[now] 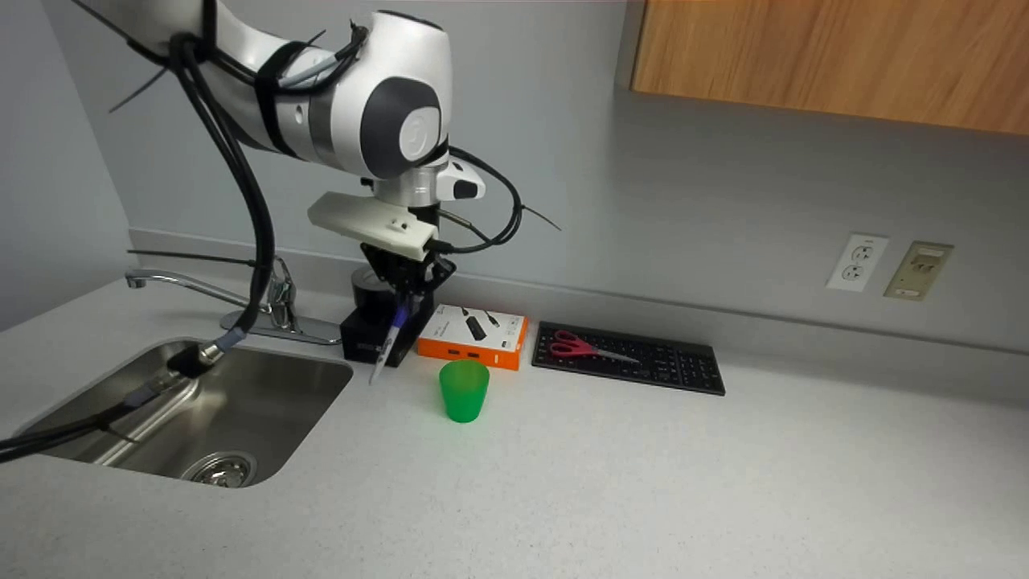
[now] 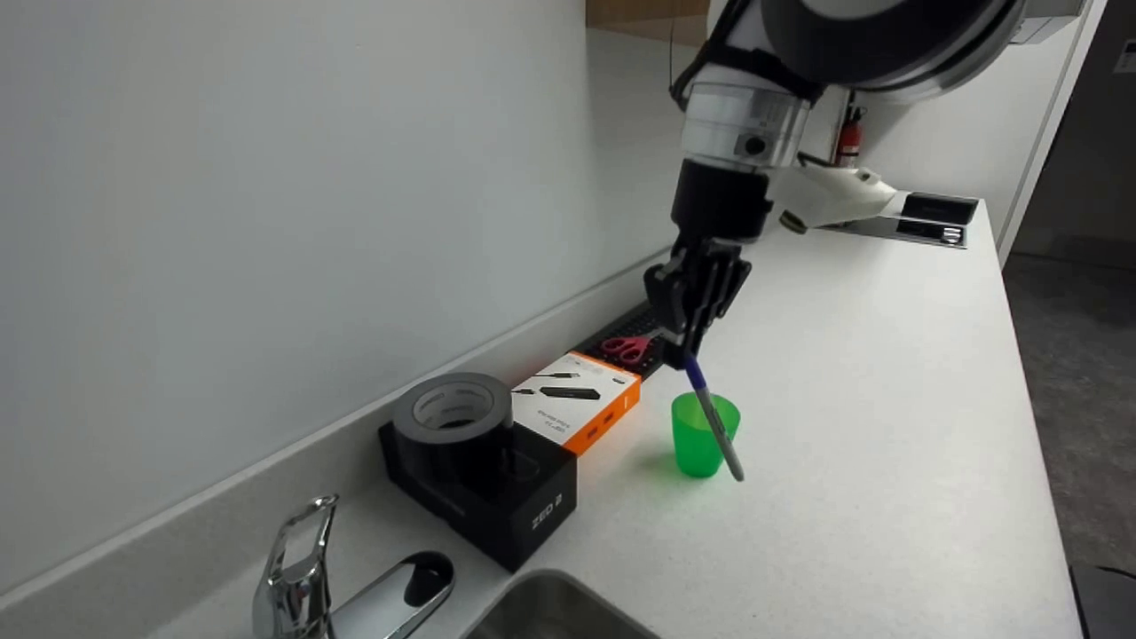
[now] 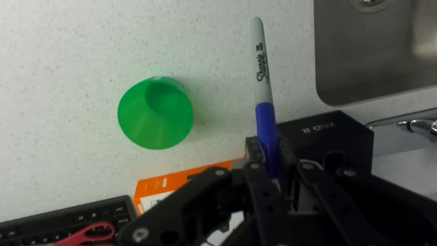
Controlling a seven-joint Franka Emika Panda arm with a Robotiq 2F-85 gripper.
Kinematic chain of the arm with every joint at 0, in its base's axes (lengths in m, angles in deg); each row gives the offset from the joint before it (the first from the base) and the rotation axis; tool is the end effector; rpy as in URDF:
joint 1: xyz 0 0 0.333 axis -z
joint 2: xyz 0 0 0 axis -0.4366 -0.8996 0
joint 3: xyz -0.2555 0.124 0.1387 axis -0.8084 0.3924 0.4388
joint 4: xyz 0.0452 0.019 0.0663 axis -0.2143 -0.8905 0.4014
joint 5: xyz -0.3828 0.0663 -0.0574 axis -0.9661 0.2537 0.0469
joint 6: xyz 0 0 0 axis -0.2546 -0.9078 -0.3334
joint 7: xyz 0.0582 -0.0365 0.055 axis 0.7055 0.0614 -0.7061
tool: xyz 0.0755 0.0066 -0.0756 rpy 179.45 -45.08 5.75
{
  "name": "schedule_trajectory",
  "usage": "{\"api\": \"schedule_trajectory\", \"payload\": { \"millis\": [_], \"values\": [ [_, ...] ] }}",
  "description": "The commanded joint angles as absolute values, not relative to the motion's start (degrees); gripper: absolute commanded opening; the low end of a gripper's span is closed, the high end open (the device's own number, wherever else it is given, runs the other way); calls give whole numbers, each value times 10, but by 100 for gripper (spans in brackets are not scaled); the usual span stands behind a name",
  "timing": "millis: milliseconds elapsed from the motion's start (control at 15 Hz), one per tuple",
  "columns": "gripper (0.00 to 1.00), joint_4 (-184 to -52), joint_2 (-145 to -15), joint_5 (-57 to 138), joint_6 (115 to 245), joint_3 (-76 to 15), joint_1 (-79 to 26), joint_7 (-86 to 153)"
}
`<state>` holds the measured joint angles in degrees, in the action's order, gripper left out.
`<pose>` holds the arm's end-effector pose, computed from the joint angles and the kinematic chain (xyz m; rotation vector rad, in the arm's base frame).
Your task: Take the pen out of the green cup
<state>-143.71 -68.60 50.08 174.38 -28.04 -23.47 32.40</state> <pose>0.5733 -0.0356 0.4068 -3.0260 0.3103 -0.1620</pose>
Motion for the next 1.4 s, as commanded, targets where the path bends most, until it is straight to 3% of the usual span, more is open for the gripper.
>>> {"api": "schedule_trajectory", "payload": {
  "millis": [0,667,733,867,1333],
  "values": [
    [4,-1435,-734,496,1751,-277,-239,312],
    [4,-1403,-840,457,1779,-280,-240,313],
    [39,-1400,-843,457,1781,-280,-240,312],
    [46,-1397,-846,455,1788,-280,-241,314],
    [99,-1392,-849,452,1805,-280,-241,313]
  ]
}}
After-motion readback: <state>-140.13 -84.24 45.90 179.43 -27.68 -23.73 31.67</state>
